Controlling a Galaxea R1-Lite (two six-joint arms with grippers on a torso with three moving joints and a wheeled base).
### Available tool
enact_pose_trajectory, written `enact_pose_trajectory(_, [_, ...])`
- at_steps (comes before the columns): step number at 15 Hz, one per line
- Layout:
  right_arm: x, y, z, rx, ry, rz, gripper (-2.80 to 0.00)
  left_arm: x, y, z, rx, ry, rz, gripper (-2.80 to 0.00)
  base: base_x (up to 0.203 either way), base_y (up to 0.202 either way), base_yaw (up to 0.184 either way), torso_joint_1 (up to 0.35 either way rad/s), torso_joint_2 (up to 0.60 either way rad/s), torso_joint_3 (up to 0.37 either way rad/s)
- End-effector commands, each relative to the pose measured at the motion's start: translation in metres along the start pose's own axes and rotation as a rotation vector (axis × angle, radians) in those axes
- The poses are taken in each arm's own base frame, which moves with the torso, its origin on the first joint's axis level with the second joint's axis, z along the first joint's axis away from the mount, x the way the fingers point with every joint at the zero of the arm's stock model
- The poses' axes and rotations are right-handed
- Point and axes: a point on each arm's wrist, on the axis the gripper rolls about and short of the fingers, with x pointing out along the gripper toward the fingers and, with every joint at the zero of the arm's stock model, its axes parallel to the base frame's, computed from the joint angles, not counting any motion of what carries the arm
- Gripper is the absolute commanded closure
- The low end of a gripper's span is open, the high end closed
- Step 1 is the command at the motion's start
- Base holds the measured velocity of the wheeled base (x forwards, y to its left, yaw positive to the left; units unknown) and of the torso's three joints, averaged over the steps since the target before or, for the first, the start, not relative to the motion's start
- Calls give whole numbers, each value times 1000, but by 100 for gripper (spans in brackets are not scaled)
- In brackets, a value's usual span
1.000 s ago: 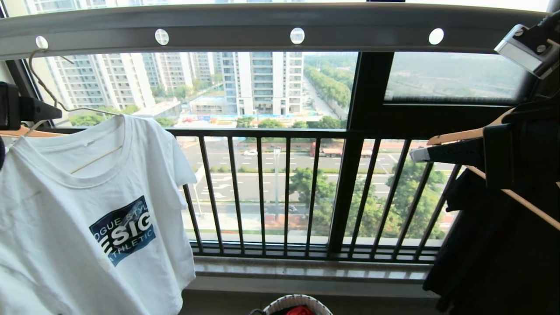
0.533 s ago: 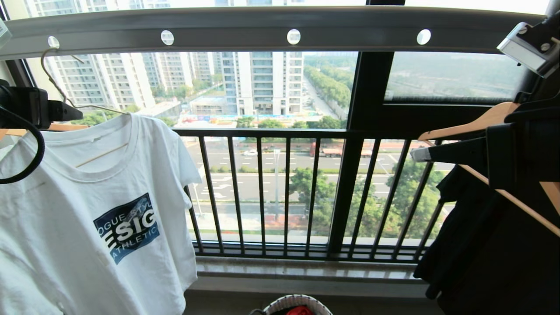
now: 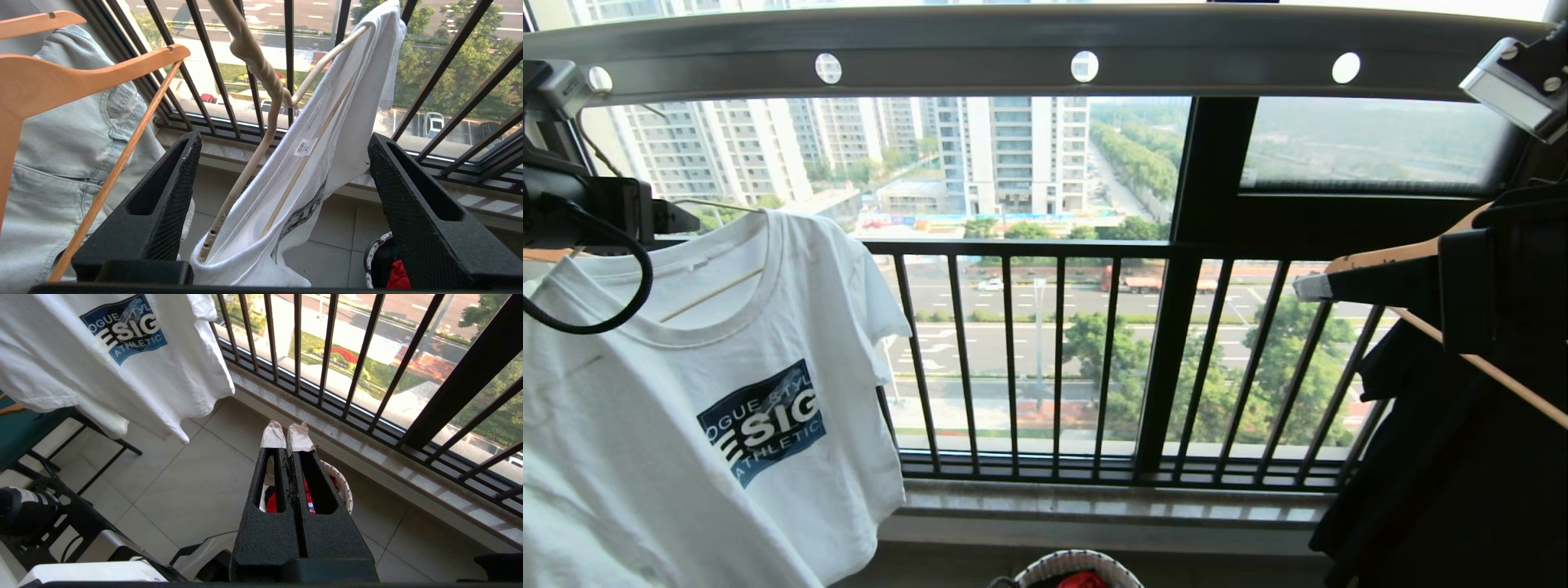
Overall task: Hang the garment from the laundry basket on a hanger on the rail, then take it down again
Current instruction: Take the clothes off the clothes rack
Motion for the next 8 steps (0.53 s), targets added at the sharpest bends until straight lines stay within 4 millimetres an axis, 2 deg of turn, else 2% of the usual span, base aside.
enact_pose_trajectory(1, [-2,1,0,0,-3,3,0,5,-1,1,-7,-16,-25,0,0,0,0,0,0,0])
enact_pose_trajectory(5, [-2,0,0,0,-3,1,0,0,-1,2,-7,-28,-34,0,0,0,0,0,0,0])
enact_pose_trajectory(8, [-2,0,0,-1,-3,2,0,-15,-2,5,-7,-58,-40,0,0,0,0,0,0,0])
